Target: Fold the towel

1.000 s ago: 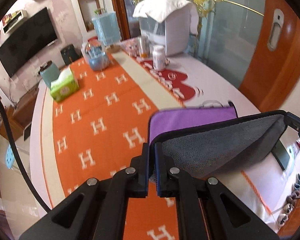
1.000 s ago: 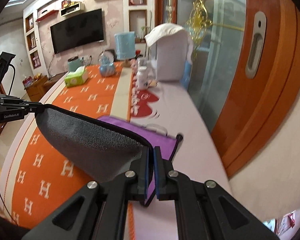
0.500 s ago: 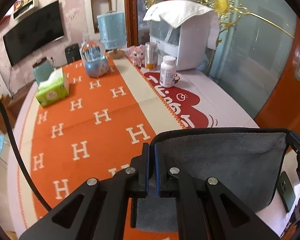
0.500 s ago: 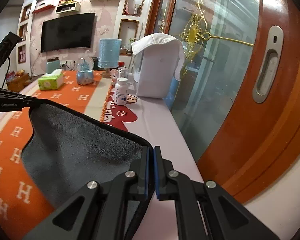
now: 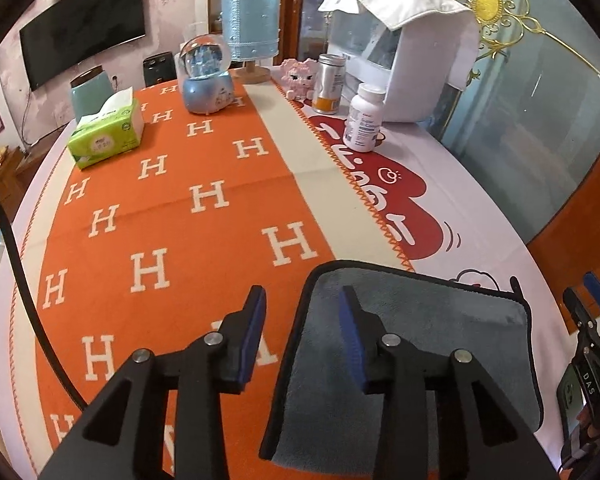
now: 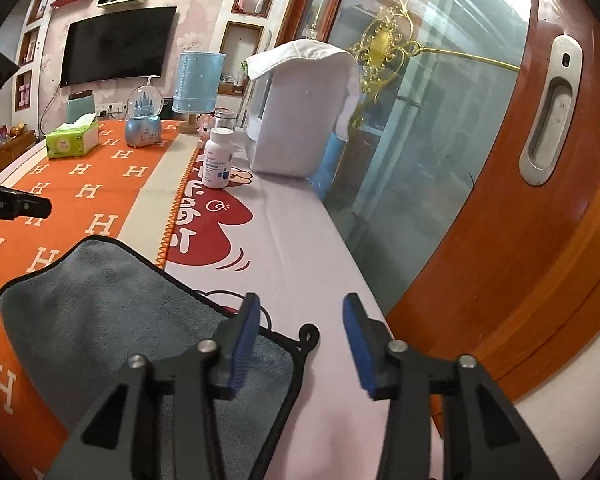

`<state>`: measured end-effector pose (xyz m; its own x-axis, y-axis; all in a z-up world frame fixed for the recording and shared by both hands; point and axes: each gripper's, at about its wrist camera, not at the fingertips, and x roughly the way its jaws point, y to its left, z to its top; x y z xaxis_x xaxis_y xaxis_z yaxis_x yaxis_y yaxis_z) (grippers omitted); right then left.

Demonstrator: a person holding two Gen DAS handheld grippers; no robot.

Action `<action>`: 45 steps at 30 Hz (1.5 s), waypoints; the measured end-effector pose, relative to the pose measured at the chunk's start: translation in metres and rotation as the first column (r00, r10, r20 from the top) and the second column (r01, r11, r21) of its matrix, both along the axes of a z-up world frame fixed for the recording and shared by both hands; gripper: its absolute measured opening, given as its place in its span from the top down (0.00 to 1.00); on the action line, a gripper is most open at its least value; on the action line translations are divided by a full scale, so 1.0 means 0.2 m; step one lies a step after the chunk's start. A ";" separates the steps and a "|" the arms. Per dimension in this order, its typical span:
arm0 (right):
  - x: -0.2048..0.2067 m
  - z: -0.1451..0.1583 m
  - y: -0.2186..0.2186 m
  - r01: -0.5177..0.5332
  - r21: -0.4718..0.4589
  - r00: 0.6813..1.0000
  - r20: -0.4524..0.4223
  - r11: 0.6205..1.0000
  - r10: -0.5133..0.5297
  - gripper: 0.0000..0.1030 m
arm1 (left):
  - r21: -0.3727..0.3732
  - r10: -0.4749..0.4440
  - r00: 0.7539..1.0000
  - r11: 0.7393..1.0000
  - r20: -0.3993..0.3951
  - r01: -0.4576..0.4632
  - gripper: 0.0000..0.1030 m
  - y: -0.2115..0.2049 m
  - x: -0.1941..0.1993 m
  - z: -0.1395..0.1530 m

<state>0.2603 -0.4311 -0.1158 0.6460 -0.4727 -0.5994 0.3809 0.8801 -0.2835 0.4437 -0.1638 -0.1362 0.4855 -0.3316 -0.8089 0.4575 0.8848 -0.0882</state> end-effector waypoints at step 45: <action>-0.99 0.19 0.64 -0.219 0.466 0.932 -0.161 0.857 0.326 0.01 | 0.037 0.477 0.877 0.879 -0.059 -0.475 0.07 1.05 -1.72 0.43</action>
<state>0.0626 -0.3038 -0.0781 0.5314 0.0439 -0.8460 0.0799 0.9916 0.1016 0.0993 0.0461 -0.0504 0.5275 -0.0565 -0.8477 -0.0255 0.9963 -0.0823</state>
